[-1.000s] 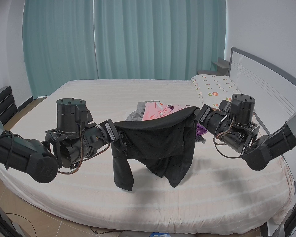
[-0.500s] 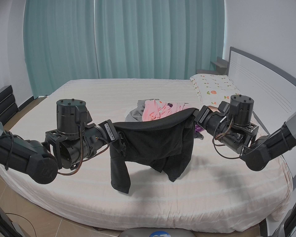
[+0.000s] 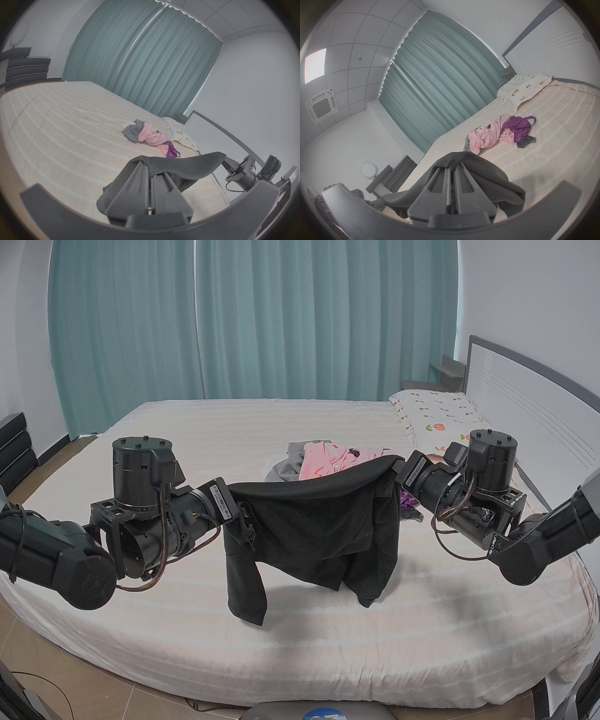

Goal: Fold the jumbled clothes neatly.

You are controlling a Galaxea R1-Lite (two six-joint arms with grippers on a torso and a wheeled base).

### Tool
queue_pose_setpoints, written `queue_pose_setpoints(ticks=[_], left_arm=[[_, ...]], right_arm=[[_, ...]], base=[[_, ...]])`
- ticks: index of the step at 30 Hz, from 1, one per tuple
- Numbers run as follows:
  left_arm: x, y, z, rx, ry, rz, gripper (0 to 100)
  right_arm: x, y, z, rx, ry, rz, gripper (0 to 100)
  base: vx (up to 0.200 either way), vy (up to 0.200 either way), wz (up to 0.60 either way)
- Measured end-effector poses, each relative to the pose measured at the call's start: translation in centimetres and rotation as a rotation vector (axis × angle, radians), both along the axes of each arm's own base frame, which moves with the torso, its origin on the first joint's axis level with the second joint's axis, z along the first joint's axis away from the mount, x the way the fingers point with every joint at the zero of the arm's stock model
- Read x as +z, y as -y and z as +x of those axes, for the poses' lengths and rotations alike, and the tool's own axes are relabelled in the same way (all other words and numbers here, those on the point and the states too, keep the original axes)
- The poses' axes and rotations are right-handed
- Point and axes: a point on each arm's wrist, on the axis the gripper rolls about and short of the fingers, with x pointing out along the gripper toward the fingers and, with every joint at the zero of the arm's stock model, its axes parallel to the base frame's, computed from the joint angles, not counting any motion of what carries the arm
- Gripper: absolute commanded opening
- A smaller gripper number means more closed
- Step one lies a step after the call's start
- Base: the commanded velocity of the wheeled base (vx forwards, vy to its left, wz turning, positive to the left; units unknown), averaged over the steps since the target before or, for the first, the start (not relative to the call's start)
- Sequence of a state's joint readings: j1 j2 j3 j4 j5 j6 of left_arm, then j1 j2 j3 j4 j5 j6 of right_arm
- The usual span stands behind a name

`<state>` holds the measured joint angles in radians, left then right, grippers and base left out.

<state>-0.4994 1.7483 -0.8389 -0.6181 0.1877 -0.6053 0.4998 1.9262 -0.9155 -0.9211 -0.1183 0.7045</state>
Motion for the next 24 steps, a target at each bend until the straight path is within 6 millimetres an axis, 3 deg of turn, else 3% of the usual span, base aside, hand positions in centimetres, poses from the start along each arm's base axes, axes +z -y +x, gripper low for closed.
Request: queue_pose_setpoints(ticks=[24], left_arm=[[0.23, -0.02, 0.02, 0.003, 0.007, -0.003, 0]], right_arm=[[0.38, 0.02, -0.16, 0.002, 0.012, 0.006, 0]], base=[[0.0, 0.2, 0.0]])
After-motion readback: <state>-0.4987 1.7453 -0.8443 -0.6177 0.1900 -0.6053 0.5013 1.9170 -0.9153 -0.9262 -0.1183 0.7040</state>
